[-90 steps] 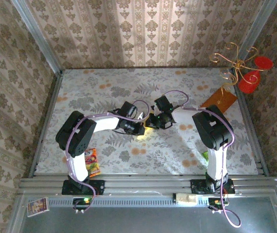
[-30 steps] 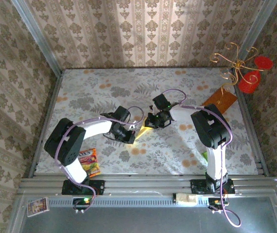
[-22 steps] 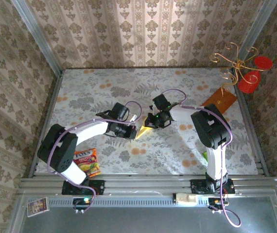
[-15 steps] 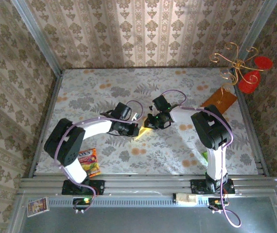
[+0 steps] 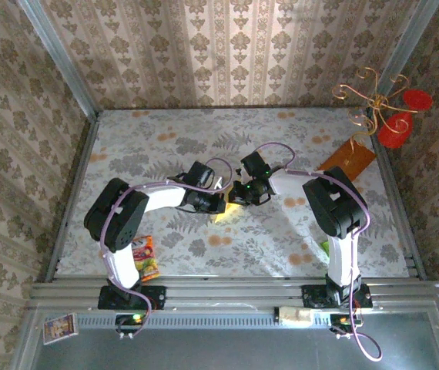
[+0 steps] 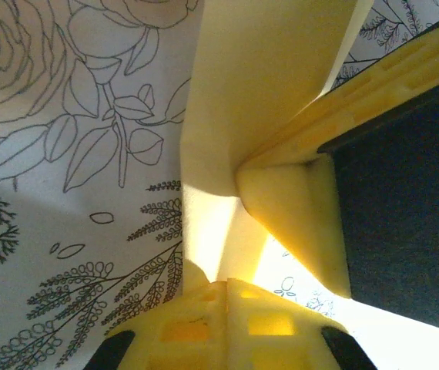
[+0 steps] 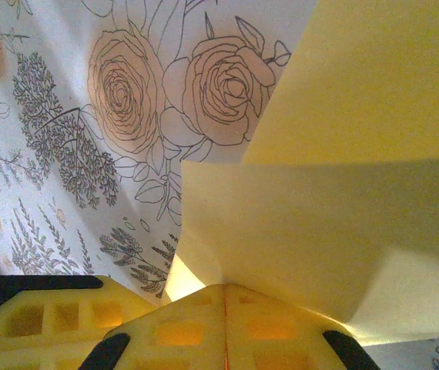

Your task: Fold a paper plane with a square sheet of paper (pick it up from the middle)

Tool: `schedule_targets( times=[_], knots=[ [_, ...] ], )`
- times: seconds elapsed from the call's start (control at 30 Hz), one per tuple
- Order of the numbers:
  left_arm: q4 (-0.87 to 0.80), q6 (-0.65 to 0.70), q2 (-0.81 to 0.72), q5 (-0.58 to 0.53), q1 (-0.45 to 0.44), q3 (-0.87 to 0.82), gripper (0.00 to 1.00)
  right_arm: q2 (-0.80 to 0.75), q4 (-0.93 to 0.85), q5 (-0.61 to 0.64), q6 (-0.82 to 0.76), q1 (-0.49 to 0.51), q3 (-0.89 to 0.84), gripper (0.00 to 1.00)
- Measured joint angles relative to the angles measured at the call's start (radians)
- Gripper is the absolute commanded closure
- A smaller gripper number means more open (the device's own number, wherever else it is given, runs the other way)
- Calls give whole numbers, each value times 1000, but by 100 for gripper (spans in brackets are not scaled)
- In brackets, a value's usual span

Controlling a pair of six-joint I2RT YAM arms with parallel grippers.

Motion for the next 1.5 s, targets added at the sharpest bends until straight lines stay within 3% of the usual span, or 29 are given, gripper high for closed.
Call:
schedule_targets(
  times=[0.7, 0.8, 0.97, 1.13, 1.5],
  knots=[
    [-14, 0, 10, 6, 0, 11, 100, -22, -106, 198, -31, -59, 59, 89],
    [-15, 0, 11, 6, -2, 13, 100, -45, -127, 229, -35, -59, 60, 84],
    [-14, 0, 11, 3, -8, 14, 100, -142, -160, 323, -46, -59, 57, 61],
    [-14, 0, 11, 3, -8, 14, 100, -164, -201, 399, -55, -59, 57, 46],
    [-14, 0, 11, 4, -8, 14, 100, -46, -260, 388, -62, -59, 111, 40]
  ],
)
